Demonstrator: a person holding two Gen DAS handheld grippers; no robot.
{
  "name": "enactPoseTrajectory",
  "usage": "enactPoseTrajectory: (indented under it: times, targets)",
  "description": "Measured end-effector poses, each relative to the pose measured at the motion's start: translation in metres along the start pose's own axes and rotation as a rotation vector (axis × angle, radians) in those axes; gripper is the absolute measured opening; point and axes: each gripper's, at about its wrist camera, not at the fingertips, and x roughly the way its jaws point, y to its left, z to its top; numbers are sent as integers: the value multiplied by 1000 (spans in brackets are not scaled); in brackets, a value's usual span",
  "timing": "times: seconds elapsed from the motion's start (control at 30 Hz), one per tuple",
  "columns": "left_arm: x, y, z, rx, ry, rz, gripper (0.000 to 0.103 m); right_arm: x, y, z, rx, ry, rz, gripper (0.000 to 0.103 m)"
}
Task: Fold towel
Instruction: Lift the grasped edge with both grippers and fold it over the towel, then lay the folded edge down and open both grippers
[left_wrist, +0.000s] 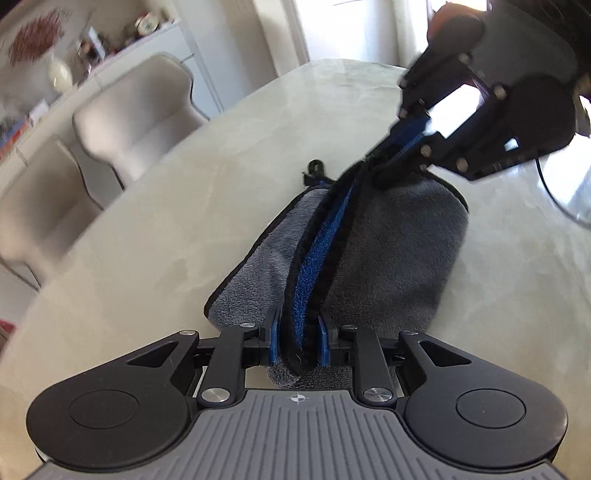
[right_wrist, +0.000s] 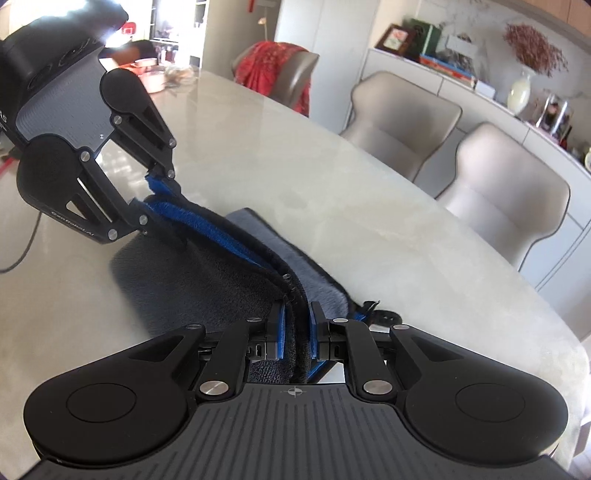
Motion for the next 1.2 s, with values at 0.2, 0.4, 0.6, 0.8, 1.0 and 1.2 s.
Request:
enactPoseTrajectory:
  times: [0.2, 0.4, 0.6, 0.8, 1.0, 1.2]
  targets:
    - [16, 37, 7, -120, -27, -52, 22, 32, -21, 4, 22, 36, 3, 13]
    - [31, 48, 7, -166, 6, -71, 27, 50, -34, 4, 55, 58, 13, 13]
    - [33, 51, 7, -177, -14, -63, 31, 58, -39, -1, 70, 68, 17, 13]
    - [26, 63, -2, -258, -54, -23, 37, 58, -45, -1, 88, 56, 1, 13]
    - [28, 66, -7, -279, -64, 8, 38, 69, -49, 6, 86, 55, 1, 13]
    - [20, 58, -13, -298, -87, 63, 41, 85, -59, 11, 90, 43, -15, 15]
